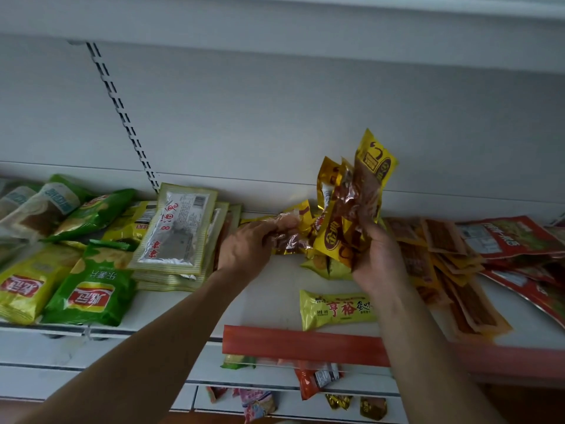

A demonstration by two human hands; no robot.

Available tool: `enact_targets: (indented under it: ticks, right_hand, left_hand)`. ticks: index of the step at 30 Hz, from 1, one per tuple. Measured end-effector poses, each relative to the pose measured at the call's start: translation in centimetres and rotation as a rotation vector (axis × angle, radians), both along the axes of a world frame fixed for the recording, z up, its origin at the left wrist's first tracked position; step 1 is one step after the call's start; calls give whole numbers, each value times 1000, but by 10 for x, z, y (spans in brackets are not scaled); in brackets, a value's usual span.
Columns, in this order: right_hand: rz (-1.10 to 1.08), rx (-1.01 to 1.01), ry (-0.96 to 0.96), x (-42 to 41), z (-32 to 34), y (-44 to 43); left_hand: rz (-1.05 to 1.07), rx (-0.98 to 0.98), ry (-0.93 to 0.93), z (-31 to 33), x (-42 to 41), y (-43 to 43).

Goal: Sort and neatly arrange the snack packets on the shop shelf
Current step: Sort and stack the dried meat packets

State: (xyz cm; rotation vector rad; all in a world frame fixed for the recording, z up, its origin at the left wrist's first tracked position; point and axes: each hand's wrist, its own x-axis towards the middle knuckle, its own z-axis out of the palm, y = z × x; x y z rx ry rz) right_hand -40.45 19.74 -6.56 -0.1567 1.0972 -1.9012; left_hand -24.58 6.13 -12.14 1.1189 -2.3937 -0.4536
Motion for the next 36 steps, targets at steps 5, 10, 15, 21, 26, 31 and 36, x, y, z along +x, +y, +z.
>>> enact_targets:
  ticks: [5, 10, 15, 21, 26, 31, 36]
  right_hand:
    - [25, -47, -24, 0, -4, 1]
    - [75, -155, -43, -2, -1, -1]
    - [132, -204, -87, -1, 9, -7]
    - [318, -54, -18, 6, 20, -15]
    - [420, 0, -86, 14, 13, -12]
    - [263, 43, -98, 8, 8, -8]
    - [51, 69, -91, -5, 5, -2]
  left_hand:
    - [69, 34, 183, 5, 2, -1]
    - [103, 230, 469, 21, 0, -4]
    - [-51, -143, 422, 32, 11, -2]
    - [-173, -449, 466, 36, 12, -4]
    - [-214, -503, 518, 44, -5, 12]
    - [-124, -164, 694, 42, -10, 15]
    - [-223, 212, -36, 15, -5, 3]
